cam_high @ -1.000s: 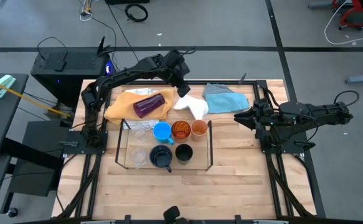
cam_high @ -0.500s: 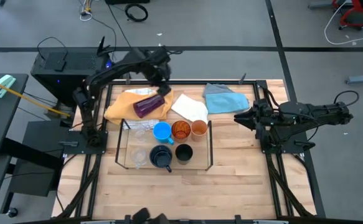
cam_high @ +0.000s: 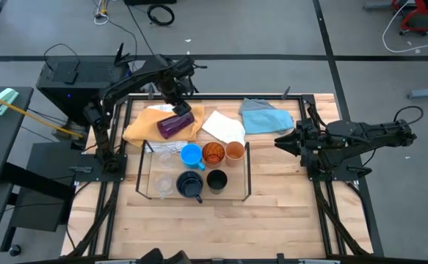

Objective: Stack small to large cups/mugs on shelf
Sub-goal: Put the purple cup on the shelf

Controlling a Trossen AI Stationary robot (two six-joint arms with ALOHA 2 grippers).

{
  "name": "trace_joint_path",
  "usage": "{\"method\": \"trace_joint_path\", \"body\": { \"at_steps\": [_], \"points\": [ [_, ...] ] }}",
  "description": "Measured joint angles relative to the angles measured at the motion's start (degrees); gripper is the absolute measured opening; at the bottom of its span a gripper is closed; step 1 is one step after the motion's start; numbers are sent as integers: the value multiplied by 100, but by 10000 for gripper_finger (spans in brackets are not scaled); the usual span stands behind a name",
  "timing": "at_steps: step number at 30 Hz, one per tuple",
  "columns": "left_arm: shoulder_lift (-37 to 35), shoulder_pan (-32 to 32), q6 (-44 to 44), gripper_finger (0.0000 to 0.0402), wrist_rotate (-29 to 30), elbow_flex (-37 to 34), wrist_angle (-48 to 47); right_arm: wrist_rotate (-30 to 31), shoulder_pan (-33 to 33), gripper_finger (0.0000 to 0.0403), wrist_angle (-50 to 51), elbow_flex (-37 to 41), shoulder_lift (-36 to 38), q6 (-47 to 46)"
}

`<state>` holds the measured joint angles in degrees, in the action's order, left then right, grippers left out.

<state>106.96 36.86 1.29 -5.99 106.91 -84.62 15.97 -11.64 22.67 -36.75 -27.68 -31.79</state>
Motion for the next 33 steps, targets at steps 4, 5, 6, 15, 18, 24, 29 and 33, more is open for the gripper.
{"method": "trace_joint_path", "body": {
  "at_steps": [4, 5, 6, 15, 18, 24, 29, 33],
  "points": [
    [2, 0, 91, 254, 233, 0, -415, -2, 0, 107, -1, 0, -26, 0],
    [2, 13, 82, 253, 256, 0, -444, -2, 0, 107, -2, 0, -40, 2],
    [2, 25, 62, 252, 257, 0, -451, -2, 2, 107, -6, 0, -40, 10],
    [-78, 31, -150, 252, 249, 0, -535, -22, 2, 107, -122, 0, -42, 43],
    [-90, 31, -259, 247, 233, 0, -535, -22, 2, 107, -141, 0, -42, 45],
    [-90, 34, -568, 247, 232, -2, -538, -22, 2, 107, -141, 0, -42, 45],
    [-90, 10, -394, 256, 169, -2, -539, -129, 2, 107, -141, 0, -42, 45],
    [-90, -104, -180, 262, 168, -4, -539, -131, 2, 107, -141, 0, -42, 46]
  ]
}}
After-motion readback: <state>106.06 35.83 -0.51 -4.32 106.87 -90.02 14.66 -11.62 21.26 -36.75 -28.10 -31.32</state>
